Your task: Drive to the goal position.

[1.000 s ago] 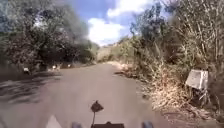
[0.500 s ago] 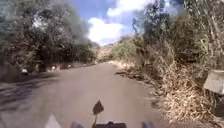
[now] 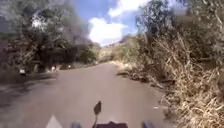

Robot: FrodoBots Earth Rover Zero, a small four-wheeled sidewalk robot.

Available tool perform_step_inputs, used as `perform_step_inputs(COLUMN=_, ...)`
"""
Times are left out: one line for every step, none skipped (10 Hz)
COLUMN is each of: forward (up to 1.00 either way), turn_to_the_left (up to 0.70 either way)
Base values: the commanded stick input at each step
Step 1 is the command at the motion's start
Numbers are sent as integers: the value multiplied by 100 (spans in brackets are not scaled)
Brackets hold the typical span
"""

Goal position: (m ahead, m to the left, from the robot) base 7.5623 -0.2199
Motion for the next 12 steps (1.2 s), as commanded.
perform_step_inputs(forward=70, turn_to_the_left=0)
perform_step_inputs(forward=70, turn_to_the_left=0)
perform_step_inputs(forward=70, turn_to_the_left=0)
perform_step_inputs(forward=70, turn_to_the_left=0)
perform_step_inputs(forward=70, turn_to_the_left=0)
perform_step_inputs(forward=70, turn_to_the_left=0)
perform_step_inputs(forward=70, turn_to_the_left=0)
perform_step_inputs(forward=70, turn_to_the_left=-1)
perform_step_inputs(forward=70, turn_to_the_left=-8)
perform_step_inputs(forward=70, turn_to_the_left=-15)
perform_step_inputs(forward=70, turn_to_the_left=-21)
perform_step_inputs(forward=70, turn_to_the_left=-28)
